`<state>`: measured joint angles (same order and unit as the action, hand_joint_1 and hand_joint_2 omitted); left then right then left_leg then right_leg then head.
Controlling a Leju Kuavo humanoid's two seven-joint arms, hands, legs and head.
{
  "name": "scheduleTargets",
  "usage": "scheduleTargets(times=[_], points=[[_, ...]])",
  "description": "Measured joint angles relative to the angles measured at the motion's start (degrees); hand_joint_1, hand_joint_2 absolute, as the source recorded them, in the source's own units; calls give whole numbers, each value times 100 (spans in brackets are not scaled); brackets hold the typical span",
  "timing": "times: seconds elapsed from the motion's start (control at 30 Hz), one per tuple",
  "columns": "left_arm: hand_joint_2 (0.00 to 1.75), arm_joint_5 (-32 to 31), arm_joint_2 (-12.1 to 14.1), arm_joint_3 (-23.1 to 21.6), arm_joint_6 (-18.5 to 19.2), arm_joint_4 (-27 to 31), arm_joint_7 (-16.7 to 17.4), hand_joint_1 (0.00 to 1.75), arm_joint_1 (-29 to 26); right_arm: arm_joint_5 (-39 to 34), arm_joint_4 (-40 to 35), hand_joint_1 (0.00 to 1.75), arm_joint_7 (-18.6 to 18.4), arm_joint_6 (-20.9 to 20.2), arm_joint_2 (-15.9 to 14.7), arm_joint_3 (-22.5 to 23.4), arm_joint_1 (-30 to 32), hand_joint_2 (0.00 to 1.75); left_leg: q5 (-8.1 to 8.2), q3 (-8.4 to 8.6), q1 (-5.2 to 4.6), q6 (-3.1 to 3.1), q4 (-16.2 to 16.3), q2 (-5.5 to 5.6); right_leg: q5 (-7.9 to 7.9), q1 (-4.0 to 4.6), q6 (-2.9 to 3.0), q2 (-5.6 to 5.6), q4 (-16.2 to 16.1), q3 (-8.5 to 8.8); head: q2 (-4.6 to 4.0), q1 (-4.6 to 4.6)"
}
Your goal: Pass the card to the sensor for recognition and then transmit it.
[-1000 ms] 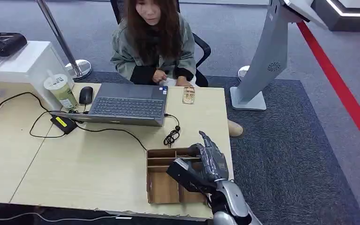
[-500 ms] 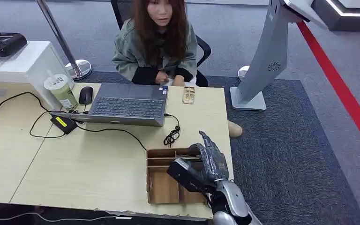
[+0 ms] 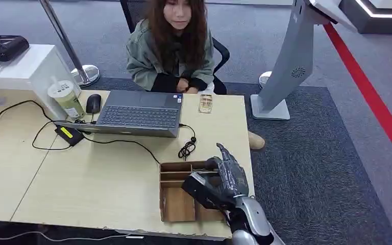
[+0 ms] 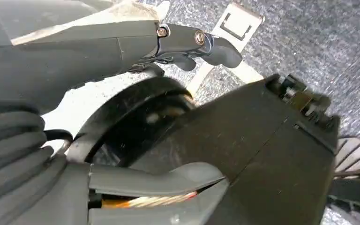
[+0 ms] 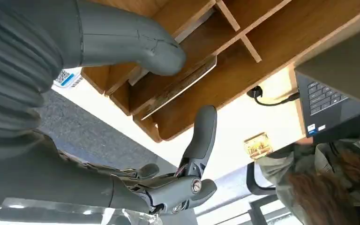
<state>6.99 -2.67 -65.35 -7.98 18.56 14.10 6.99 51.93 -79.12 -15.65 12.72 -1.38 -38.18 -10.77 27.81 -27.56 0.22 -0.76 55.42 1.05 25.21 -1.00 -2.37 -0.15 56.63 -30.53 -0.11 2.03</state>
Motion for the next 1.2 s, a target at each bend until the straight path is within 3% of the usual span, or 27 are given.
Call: scheduleTargets(times=[0.37,0.7,0.93,1.2], points=[[0,-2,15,0,24,-50,-17,0,-92,-2,33,91,13,33,0,0,-4,175,0,-1,0,1,0,0,0,0,0,0,0,-2,0,0],[0,-2,15,0,24,-81,-31,0,-96,0,87,122,24,109,0,0,-22,175,-1,-1,0,1,0,-1,0,0,0,0,0,-3,0,0],[0,-2,15,0,24,-90,-57,0,-98,20,90,134,22,144,0,0,-23,175,-1,-1,0,1,0,-1,0,0,0,0,0,-3,0,0],[0,-2,15,0,24,-92,-101,0,-101,28,101,136,24,159,0,0,-23,175,-1,-1,0,1,0,-1,0,0,0,0,0,-3,0,0]])
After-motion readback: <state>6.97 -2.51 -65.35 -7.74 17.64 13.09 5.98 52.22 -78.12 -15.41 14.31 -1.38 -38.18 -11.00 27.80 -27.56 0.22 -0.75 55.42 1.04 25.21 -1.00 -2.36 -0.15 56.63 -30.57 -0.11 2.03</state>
